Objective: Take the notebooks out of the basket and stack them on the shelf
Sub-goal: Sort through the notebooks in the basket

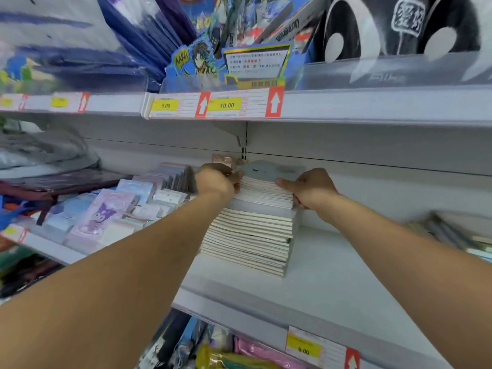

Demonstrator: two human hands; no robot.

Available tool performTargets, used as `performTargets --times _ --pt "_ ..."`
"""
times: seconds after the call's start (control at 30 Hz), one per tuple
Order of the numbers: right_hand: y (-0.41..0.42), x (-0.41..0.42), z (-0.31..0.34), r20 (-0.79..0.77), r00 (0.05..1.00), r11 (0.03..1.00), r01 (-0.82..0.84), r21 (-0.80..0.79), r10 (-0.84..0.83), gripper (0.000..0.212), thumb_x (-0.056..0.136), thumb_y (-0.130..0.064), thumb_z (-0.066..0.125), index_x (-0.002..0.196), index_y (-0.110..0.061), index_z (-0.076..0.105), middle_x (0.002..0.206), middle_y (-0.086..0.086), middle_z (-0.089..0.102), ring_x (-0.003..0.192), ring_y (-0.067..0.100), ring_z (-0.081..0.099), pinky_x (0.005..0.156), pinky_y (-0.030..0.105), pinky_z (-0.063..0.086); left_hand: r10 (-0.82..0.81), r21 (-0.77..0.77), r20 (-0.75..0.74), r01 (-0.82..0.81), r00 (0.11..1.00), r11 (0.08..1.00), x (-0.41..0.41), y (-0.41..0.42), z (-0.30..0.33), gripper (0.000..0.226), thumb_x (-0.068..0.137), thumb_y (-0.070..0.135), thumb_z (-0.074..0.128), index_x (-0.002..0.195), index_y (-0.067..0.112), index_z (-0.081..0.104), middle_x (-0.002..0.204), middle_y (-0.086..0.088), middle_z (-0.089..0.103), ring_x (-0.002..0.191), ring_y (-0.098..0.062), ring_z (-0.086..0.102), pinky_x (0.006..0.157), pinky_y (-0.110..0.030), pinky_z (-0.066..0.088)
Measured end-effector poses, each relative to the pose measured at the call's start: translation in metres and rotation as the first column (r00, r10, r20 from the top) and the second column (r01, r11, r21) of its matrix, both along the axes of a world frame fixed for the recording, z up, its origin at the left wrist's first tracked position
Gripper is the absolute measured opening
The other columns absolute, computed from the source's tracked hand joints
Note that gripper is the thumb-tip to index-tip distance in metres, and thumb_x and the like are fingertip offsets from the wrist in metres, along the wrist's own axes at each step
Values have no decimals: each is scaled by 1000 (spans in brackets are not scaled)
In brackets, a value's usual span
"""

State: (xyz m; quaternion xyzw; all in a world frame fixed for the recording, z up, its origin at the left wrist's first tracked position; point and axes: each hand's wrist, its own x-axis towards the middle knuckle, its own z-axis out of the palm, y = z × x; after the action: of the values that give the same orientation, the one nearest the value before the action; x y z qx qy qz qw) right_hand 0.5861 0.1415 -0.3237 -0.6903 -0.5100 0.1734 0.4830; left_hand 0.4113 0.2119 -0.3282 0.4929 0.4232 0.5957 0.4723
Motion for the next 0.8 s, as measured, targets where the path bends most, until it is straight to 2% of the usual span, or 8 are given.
performTargets --times 0.13,0.2,0.37,0.5,0.53,0.6,0.67,0.8 --pt "-16 -4 -8 115 993 994 -11 105 -1 39 88 -43 70 91 -4 68 79 14 68 70 23 63 73 33 54 82 134 -353 -37 932 990 -3 -14 -8 4 92 -2 56 95 -4 58 87 -16 58 78 -26 55 61 -25 49" --pt "-44 -14 -21 189 975 953 56 299 -116 47 93 -41 64 120 -3 65 85 16 71 75 27 67 79 37 56 203 288 -459 -71 865 955 -7 -49 -21 27 94 9 56 120 0 56 111 -13 63 98 -24 60 80 -24 47" --pt "-203 -67 -146 -27 993 775 109 623 -118 43 99 -32 54 69 -1 60 54 11 51 51 26 51 53 34 40 171 572 -120 -72 978 817 -18 -208 -140 13 97 10 54 109 12 57 84 -6 61 69 -15 58 59 -21 46" --pt "-326 -83 -369 11 983 983 184 -32 -183 30 90 -43 60 67 -26 52 59 -6 52 58 4 50 57 29 42 -146 -12 -319 150 936 989 -34 -319 -326 11 95 4 56 95 14 60 65 3 58 53 -11 55 51 -26 45" --pt "-350 -85 -418 22 973 904 221 -365 -229 28 83 -55 62 83 -27 61 77 -2 65 73 9 62 67 32 50 -276 -239 -329 204 903 950 -42 -346 -371 12 95 3 56 93 14 60 66 1 59 53 -9 56 51 -27 47" --pt "-385 -90 -486 56 958 546 209 -811 -283 101 60 -81 66 132 -13 52 128 11 61 114 27 60 90 41 53 -465 -584 -314 218 828 782 -61 -394 -442 5 96 8 57 99 10 61 75 -5 65 63 -14 64 54 -32 54" --pt "-404 -102 -511 50 966 302 129 -945 -254 142 47 -89 66 151 -2 25 153 17 36 139 35 39 103 41 46 -556 -737 -360 137 749 662 -75 -425 -482 16 97 14 57 112 10 61 95 -10 70 82 -24 69 73 -41 60" --pt "-419 -129 -513 2 987 216 37 -976 -161 152 56 -80 73 153 0 -14 162 16 -18 150 38 -10 116 59 19 -676 -806 -424 91 602 585 -70 -443 -491 33 99 15 50 131 9 55 128 -11 61 115 -27 59 95 -31 49"
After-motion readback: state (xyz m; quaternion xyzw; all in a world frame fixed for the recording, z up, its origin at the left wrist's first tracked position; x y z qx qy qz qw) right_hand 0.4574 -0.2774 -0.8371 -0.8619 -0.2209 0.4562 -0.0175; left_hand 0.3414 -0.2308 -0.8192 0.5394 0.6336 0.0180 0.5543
